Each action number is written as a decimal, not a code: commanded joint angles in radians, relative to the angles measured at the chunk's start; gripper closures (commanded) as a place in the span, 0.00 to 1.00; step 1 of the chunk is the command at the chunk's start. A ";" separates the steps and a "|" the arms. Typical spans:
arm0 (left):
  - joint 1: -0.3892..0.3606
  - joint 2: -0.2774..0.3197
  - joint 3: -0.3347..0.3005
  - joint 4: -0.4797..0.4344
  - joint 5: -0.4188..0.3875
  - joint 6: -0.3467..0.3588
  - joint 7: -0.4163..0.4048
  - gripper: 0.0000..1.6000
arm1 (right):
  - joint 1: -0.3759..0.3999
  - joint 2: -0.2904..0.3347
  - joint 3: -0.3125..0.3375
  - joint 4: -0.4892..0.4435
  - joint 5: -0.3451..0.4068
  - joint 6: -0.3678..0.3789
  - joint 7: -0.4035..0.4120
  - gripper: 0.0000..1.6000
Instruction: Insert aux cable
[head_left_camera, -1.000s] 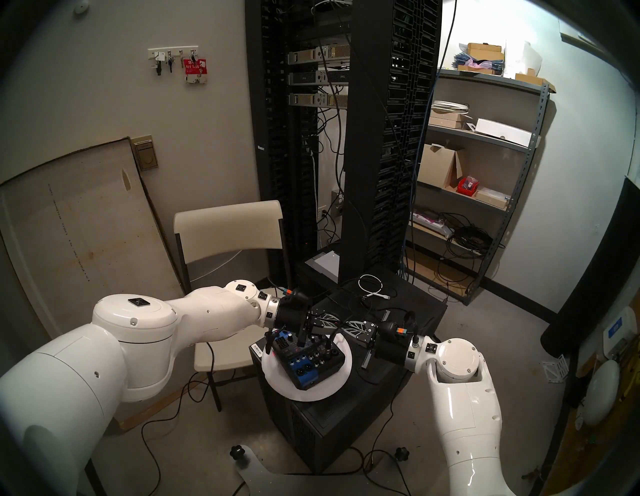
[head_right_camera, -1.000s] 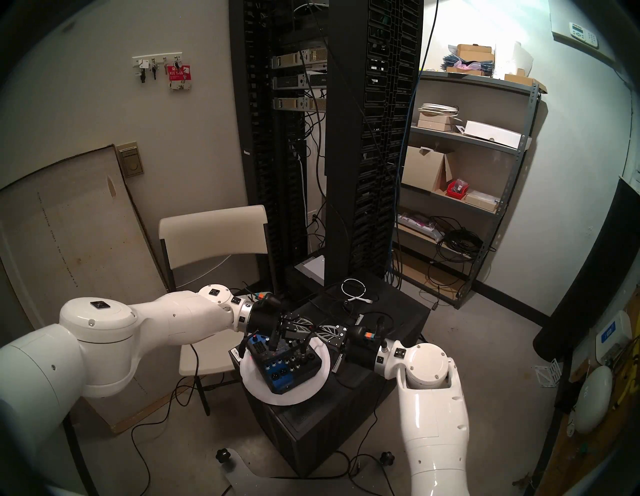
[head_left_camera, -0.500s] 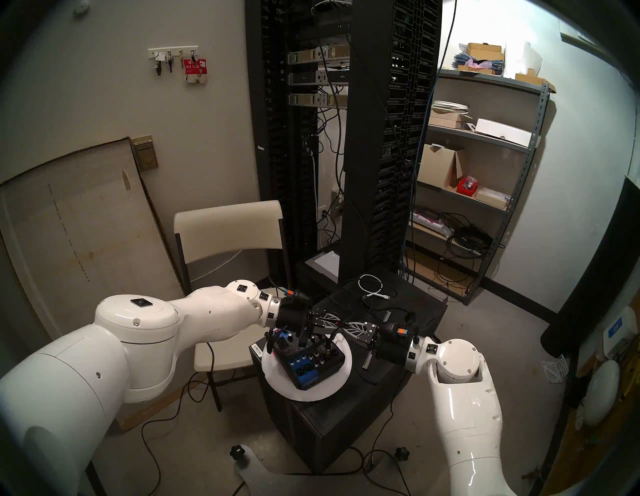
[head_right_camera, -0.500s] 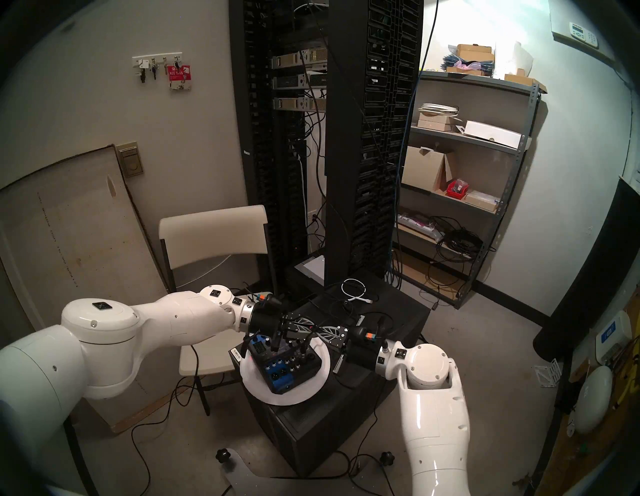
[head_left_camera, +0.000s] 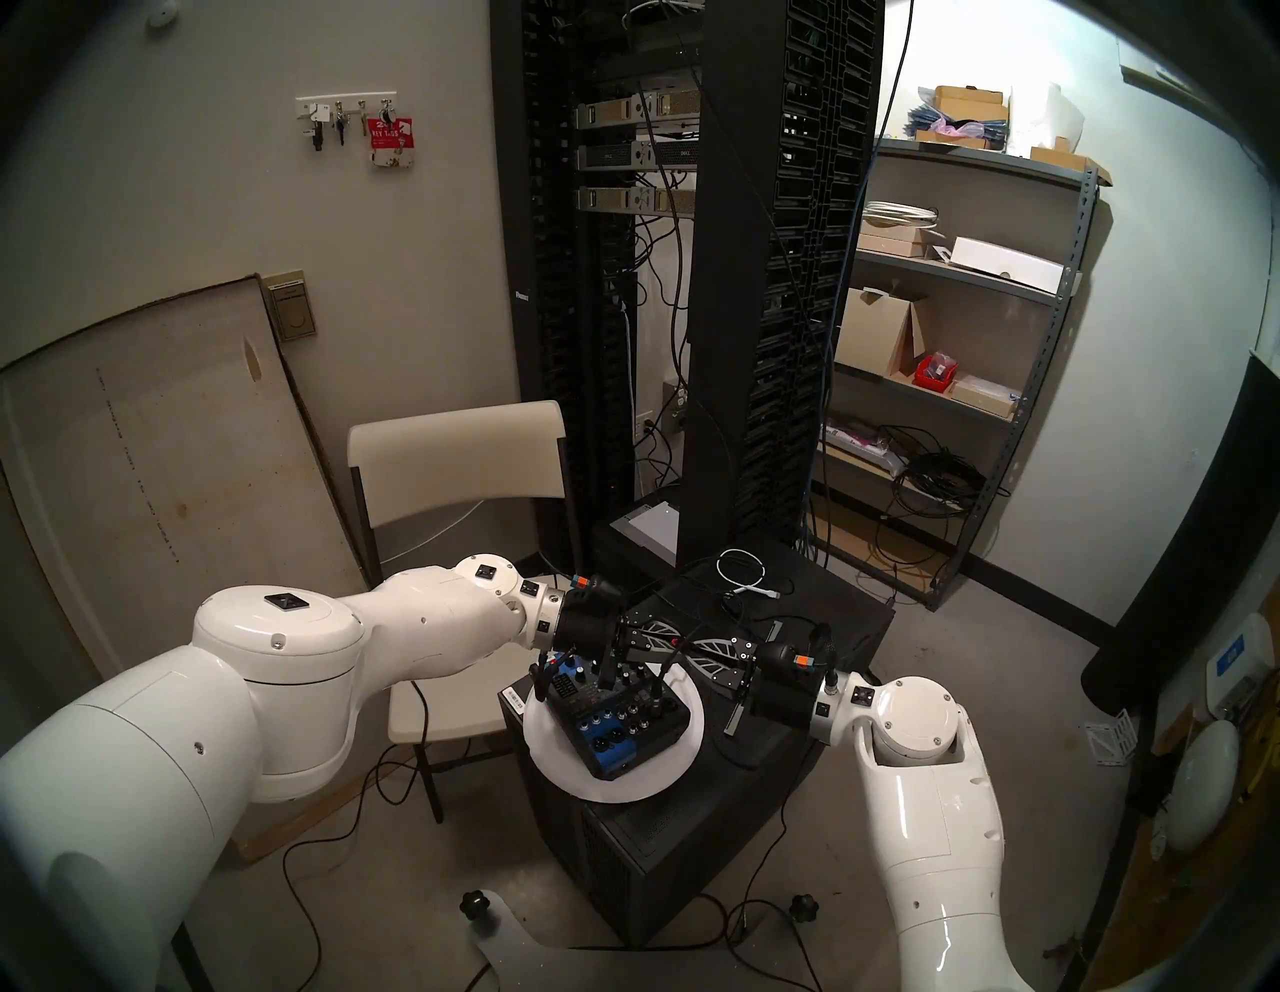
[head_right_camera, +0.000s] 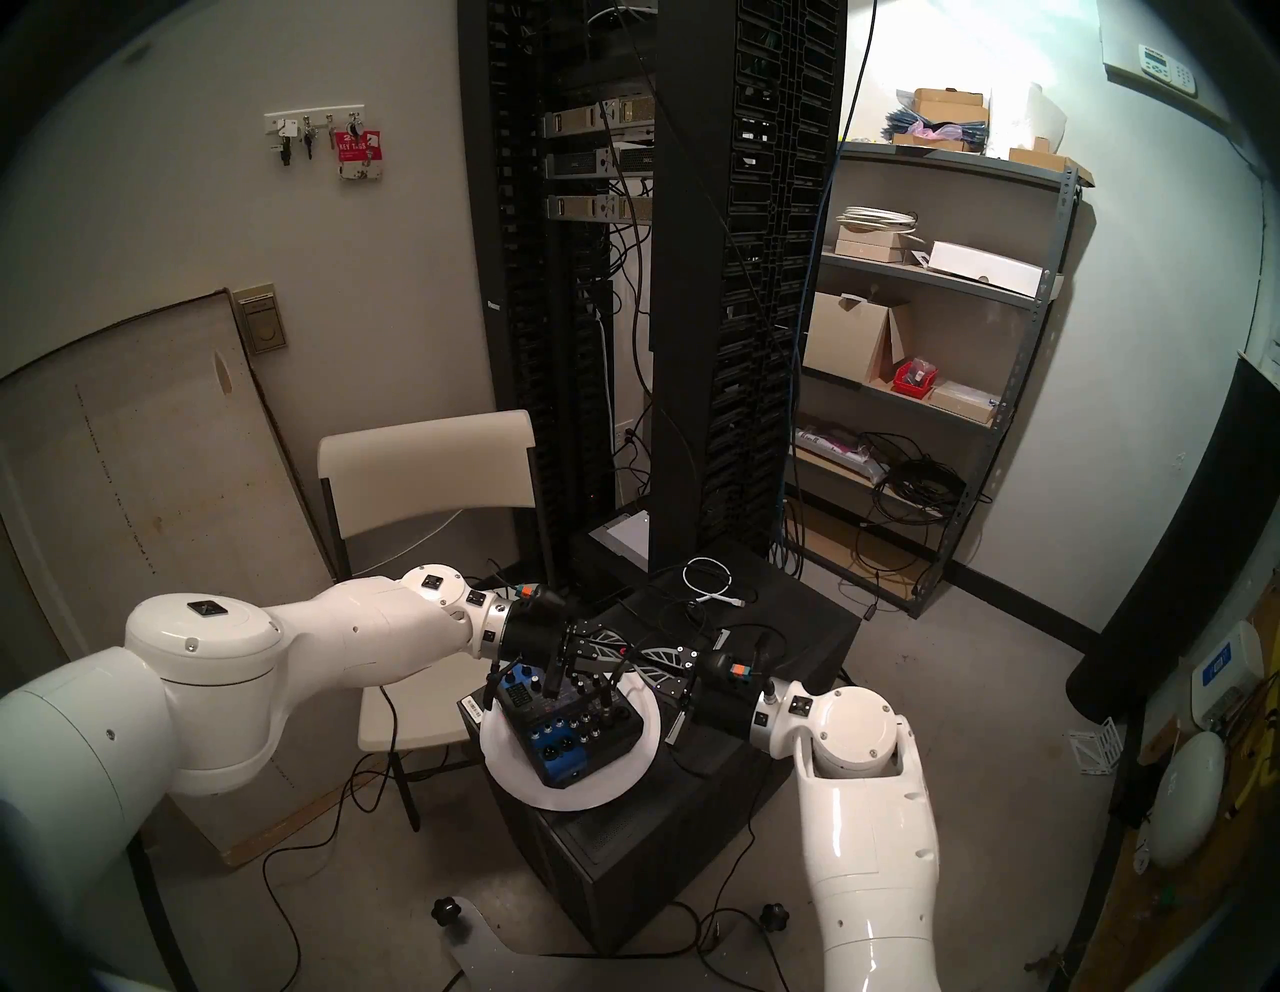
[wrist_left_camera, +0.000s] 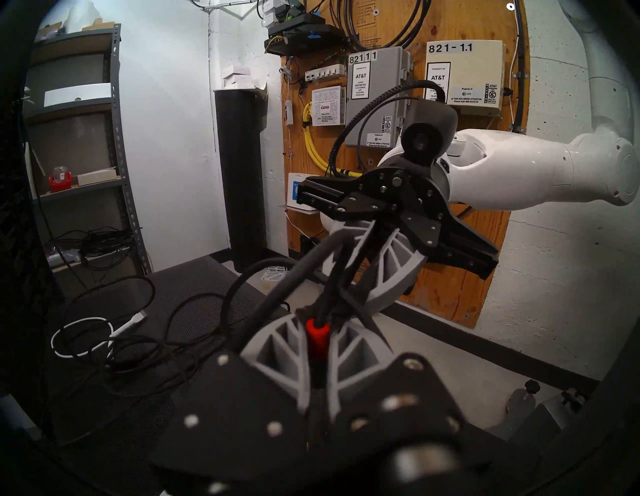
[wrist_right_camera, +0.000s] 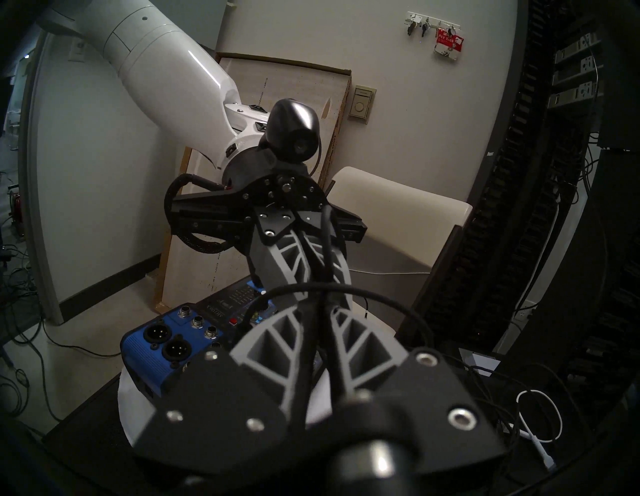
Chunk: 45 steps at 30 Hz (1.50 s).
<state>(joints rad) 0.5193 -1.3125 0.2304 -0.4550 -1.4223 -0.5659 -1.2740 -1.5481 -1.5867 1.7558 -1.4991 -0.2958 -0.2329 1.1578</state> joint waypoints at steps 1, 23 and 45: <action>-0.061 -0.004 -0.030 0.015 -0.018 -0.006 -0.079 1.00 | -0.006 0.003 0.002 -0.002 -0.002 0.003 0.002 0.55; -0.044 0.071 -0.071 -0.023 -0.060 -0.008 -0.093 1.00 | -0.031 0.013 -0.002 0.009 -0.008 0.019 0.047 0.55; -0.021 0.362 -0.069 -0.366 -0.102 -0.017 -0.006 1.00 | -0.032 0.001 -0.003 0.031 -0.019 0.018 0.060 0.46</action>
<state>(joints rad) 0.5017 -1.0530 0.1581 -0.7398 -1.5119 -0.5805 -1.2552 -1.5961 -1.5758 1.7530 -1.4697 -0.3197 -0.2123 1.2275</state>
